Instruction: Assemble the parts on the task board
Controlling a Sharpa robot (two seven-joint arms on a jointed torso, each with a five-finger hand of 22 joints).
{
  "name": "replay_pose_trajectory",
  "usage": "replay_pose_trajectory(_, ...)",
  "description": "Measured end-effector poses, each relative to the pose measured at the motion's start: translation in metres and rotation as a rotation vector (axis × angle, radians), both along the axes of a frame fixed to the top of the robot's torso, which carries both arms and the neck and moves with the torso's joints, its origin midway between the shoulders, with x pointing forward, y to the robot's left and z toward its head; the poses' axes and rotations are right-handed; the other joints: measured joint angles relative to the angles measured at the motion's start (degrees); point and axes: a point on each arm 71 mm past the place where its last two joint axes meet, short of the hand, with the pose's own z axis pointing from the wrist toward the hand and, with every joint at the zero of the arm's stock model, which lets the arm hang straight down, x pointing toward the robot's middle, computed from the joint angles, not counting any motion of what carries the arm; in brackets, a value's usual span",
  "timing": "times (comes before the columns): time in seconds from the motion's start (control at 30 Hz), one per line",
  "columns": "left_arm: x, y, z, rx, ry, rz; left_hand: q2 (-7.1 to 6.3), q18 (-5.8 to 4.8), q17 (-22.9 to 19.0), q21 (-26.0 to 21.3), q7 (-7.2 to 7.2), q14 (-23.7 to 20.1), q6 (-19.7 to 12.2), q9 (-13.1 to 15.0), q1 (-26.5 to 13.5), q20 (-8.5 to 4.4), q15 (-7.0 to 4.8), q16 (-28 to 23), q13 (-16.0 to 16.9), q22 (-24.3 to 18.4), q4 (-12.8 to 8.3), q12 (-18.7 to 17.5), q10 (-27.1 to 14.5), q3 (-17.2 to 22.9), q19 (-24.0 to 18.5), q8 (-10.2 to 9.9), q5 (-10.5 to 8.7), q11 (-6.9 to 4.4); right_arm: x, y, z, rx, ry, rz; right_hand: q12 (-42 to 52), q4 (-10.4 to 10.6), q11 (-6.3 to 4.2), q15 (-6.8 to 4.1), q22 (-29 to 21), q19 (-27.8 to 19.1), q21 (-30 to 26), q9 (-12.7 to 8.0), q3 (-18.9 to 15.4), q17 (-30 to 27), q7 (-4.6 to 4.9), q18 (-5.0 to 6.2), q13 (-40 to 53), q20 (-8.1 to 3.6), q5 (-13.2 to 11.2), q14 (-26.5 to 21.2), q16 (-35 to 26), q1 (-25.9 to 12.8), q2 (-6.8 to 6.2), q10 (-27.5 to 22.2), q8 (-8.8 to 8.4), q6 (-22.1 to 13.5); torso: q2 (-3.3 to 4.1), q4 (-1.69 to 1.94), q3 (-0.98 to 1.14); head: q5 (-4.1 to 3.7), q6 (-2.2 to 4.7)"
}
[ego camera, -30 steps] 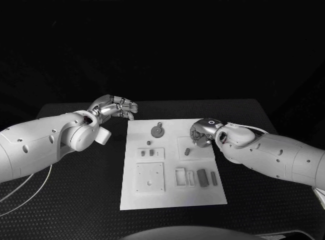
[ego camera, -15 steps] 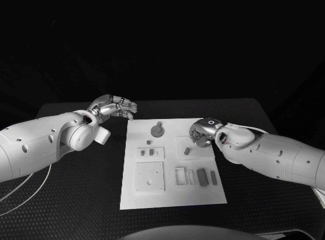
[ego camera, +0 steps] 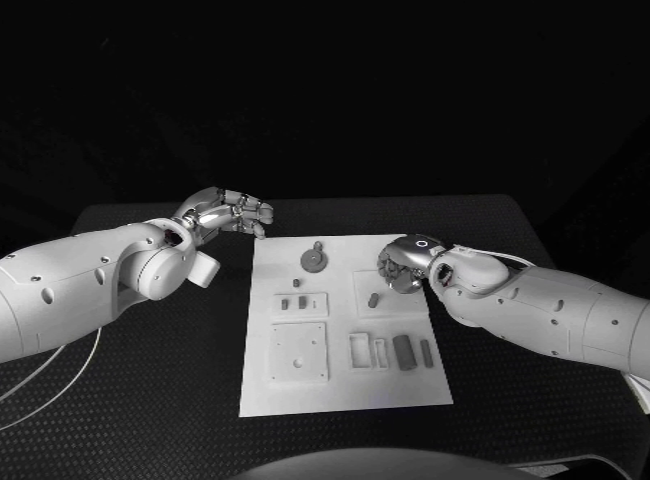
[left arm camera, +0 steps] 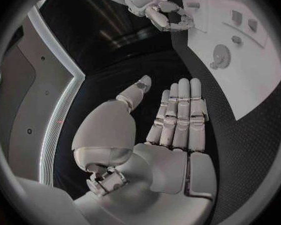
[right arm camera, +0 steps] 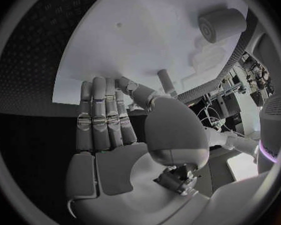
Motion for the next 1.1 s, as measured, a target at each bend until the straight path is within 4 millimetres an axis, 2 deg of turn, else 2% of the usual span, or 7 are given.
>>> replay_pose_trajectory(0.37, -0.0001, 0.0004, -0.0002, 0.001, 0.002, 0.001, 0.00, -0.02, 0.2, 0.0, 0.00, 0.2, 0.0, 0.0, 0.0, 0.00, -0.21, 0.0, 0.0, 0.0, 0.0, 0.0, 0.0, 0.0, 0.0, 0.0, 0.00, 0.00, -0.0006, 0.0000, -0.0003, 0.002, -0.002, -0.001, 0.0, 0.0, 0.20, 0.23, 0.3, 0.0, 0.0, 0.3, 0.0, 0.0, 0.00, -0.01, 0.0, 0.00, 0.0, -0.2, -0.2, 0.7, -0.30, -0.2, -0.01, 0.0, -0.03, 0.01, 0.00, -0.16, -0.16)
replay_pose_trajectory(0.53, 0.0001, 0.0008, -0.0002, 0.002, 0.003, 0.002, 0.00, -0.03, 0.2, 0.0, 0.00, 0.2, 0.0, 0.0, 0.0, 0.00, -0.21, 0.0, 0.0, -0.1, 0.0, 0.0, 0.0, 0.0, 0.0, 0.0, 0.00, 0.00, -0.0017, -0.0002, -0.0007, 0.009, -0.011, -0.002, -0.9, 0.0, -0.35, -0.01, 0.6, 0.0, 0.0, 0.3, 0.0, 0.3, -0.23, -0.03, 0.0, 0.00, 0.0, 0.2, -0.2, 0.7, -0.30, 0.4, -0.03, 0.2, -0.03, 0.01, -0.01, -0.20, -0.12)
replay_pose_trajectory(0.77, 0.0009, 0.0022, -0.0005, 0.004, 0.002, 0.006, 0.00, -0.04, 0.3, 0.0, 0.00, 0.2, 0.0, 0.0, 0.0, 0.00, -0.21, 0.0, 0.0, 0.0, 0.0, 0.0, 0.0, 0.0, 0.0, 0.0, 0.00, 0.00, -0.0045, -0.0014, -0.0008, 0.020, -0.026, -0.006, -2.4, 0.0, -0.54, -0.35, 0.9, 0.8, 0.0, 0.7, 0.0, 0.6, -0.44, -0.04, -0.3, -0.33, 0.1, 0.9, 0.0, 1.3, -0.31, 1.2, -0.06, 0.9, -0.03, 0.02, 0.03, -0.29, -0.19)
replay_pose_trajectory(0.87, 0.0013, 0.0030, -0.0006, 0.005, 0.002, 0.008, 0.00, -0.04, 0.3, 0.0, 0.00, 0.2, 0.0, 0.0, 0.0, 0.00, -0.21, 0.0, 0.0, 0.0, 0.0, 0.0, 0.0, 0.0, 0.0, 0.0, 0.00, 0.00, -0.0057, -0.0029, 0.0001, 0.026, -0.032, -0.008, -2.0, 0.0, -0.65, -0.51, 1.0, 1.0, 0.0, 0.7, 0.0, 0.7, -0.51, -0.03, -10.3, -0.52, 0.1, 1.2, 0.0, 1.6, -0.55, 1.7, 0.26, 0.9, -0.03, 0.02, 0.03, -0.29, -0.22)
replay_pose_trajectory(1.0, 0.0015, 0.0037, -0.0006, 0.005, 0.002, 0.010, 0.00, -0.33, 0.4, 0.0, 0.00, 0.2, 0.0, 0.0, 0.0, -0.21, -0.21, 0.0, 0.0, 0.0, 0.0, 0.0, 0.0, 0.0, 0.2, 0.0, 0.00, 0.00, -0.0074, -0.0045, 0.0004, 0.030, -0.035, -0.010, -2.2, 0.0, -0.65, -0.45, 1.0, 1.0, 0.0, 0.9, 0.0, 0.7, -0.58, -0.03, -11.5, -0.52, 0.1, 1.2, 0.2, 1.6, -0.55, 1.7, 0.28, 1.0, -0.02, 0.02, 0.03, -0.29, -0.22)
replay_pose_trajectory(1.1, 0.0016, 0.0041, -0.0007, 0.006, 0.002, 0.011, 0.00, 0.10, 0.4, 0.0, 0.00, 0.2, 0.0, 0.0, 0.0, -0.21, -0.21, 0.0, 0.0, 0.0, 0.0, 0.0, 0.0, 0.0, 0.2, 0.0, 0.00, 0.00, -0.0078, -0.0052, 0.0013, 0.031, -0.037, -0.011, -2.2, 0.0, -0.65, -0.45, 1.0, 1.0, 0.0, 1.1, 0.0, 0.7, -0.64, -0.04, -11.5, -0.52, 0.2, 1.2, 0.2, 1.7, -0.46, 1.7, 0.28, 1.0, -0.03, 0.00, 0.01, -0.25, -0.25)
